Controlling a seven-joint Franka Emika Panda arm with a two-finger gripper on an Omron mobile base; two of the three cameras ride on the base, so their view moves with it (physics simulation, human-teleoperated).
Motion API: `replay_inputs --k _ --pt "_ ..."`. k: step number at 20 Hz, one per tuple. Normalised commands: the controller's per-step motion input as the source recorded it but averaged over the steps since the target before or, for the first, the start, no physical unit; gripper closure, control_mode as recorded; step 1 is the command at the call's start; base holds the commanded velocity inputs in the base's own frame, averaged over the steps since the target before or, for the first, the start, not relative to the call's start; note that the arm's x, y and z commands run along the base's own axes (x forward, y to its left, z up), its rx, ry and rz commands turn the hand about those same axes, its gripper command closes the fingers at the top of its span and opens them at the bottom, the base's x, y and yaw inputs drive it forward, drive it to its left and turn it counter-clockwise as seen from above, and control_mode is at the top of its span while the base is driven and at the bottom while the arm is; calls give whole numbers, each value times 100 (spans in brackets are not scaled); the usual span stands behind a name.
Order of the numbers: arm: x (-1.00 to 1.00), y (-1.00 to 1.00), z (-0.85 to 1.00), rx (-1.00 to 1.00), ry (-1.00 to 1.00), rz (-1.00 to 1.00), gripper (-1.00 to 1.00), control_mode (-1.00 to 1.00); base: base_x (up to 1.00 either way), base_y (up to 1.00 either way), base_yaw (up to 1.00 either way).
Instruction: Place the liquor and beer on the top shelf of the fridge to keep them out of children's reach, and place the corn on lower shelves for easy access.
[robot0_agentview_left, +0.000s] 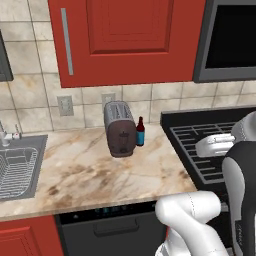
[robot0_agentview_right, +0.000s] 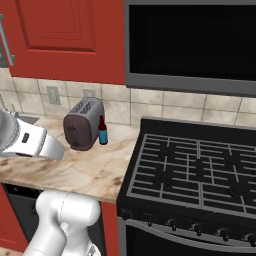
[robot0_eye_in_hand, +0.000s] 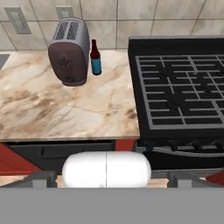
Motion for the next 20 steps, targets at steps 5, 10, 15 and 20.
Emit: replay_inputs --k 5,10,15,20 --pt "44 16 -8 -1 1 0 -100 -100 0 0 0" --pt "48 0 -13 0 0 4 -100 -100 0 0 0" --pt "44 0 -18 0 0 6 -100 -100 0 0 0" --pt "35 0 -24 0 0 6 -100 -100 0 0 0"
